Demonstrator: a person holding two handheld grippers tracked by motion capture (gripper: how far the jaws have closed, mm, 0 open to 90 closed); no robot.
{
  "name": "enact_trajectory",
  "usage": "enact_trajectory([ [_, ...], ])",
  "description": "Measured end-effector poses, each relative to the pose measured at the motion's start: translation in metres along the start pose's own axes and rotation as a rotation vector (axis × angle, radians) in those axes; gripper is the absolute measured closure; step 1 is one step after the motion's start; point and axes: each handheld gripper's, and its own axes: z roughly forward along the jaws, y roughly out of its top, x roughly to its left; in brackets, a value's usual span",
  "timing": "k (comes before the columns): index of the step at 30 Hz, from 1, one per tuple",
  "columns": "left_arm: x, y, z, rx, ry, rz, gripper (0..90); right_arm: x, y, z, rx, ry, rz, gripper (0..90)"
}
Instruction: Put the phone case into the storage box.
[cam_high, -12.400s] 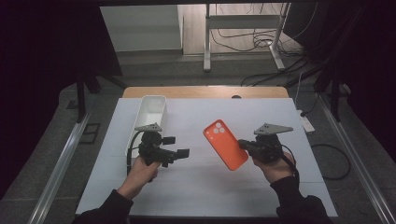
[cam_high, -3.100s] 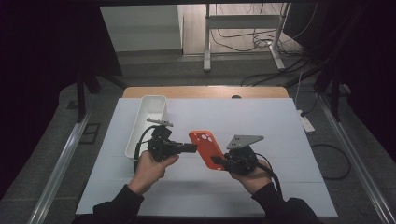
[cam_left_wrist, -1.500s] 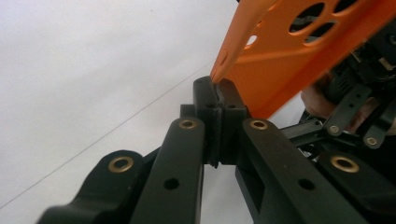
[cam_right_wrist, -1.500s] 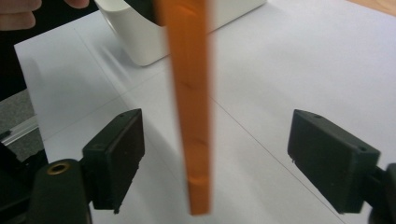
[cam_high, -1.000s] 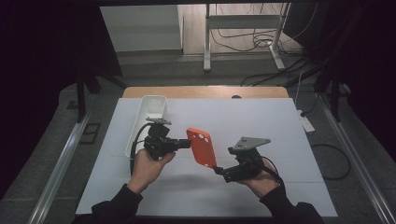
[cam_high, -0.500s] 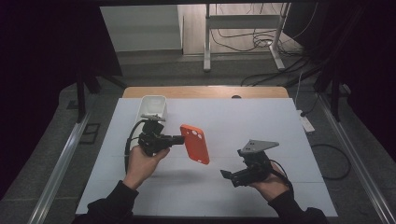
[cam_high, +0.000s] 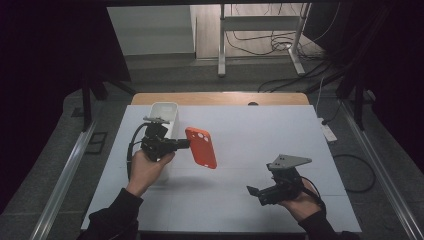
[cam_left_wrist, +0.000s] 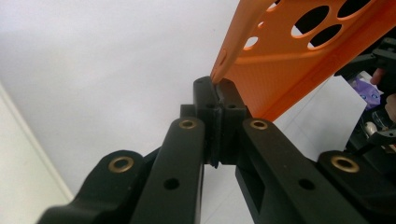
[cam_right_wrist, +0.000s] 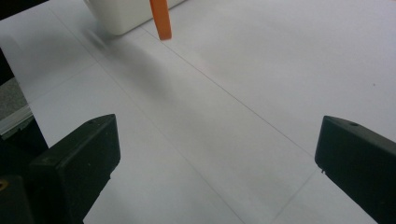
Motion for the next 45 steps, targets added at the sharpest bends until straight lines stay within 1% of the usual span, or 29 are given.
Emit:
enact_trajectory([
  [6,0.004,0.005,-0.005,-0.002,0.013,-0.002,89.5,-0.002,-0.008,-0.008,0.018,-0.022,0.009,0.0],
  [10,0.007,0.010,-0.010,0.002,0.020,0.008,89.5,-0.005,-0.016,-0.014,0.037,-0.036,0.018,0.0],
  [16,0.011,0.018,-0.015,0.003,0.033,0.013,89.5,-0.010,-0.024,-0.023,0.028,-0.067,0.043,0.0],
  [18,0.012,0.021,-0.017,0.004,0.033,0.010,89.5,-0.010,-0.026,-0.025,0.034,-0.070,0.044,0.0],
  [21,0.015,0.026,-0.021,0.008,0.039,0.015,89.5,-0.012,-0.031,-0.029,0.043,-0.093,0.048,0.0],
  [22,0.015,0.026,-0.021,0.008,0.039,0.015,89.5,-0.012,-0.031,-0.029,0.043,-0.093,0.048,0.0],
  [25,0.017,0.031,-0.025,0.010,0.049,0.015,89.5,-0.015,-0.036,-0.035,0.039,-0.112,0.071,0.0],
  [27,0.017,0.033,-0.027,0.011,0.054,0.014,89.5,-0.016,-0.038,-0.037,0.042,-0.121,0.077,0.0],
  [29,0.019,0.035,-0.029,0.013,0.059,0.010,89.5,-0.017,-0.040,-0.039,0.041,-0.125,0.079,0.0],
  [33,0.023,0.039,-0.034,0.010,0.066,-0.003,89.5,-0.021,-0.045,-0.046,0.035,-0.155,0.098,0.0],
  [35,0.024,0.040,-0.035,0.009,0.068,-0.006,89.5,-0.022,-0.046,-0.047,0.032,-0.159,0.103,0.0],
  [38,0.028,0.043,-0.039,0.004,0.070,-0.015,89.5,-0.024,-0.050,-0.052,0.027,-0.176,0.122,0.0],
  [39,0.030,0.044,-0.041,0.001,0.078,-0.019,89.5,-0.025,-0.051,-0.055,0.025,-0.184,0.132,0.0],
  [45,0.035,0.048,-0.049,-0.007,0.097,-0.023,89.5,-0.027,-0.057,-0.061,0.024,-0.208,0.149,0.0],
])
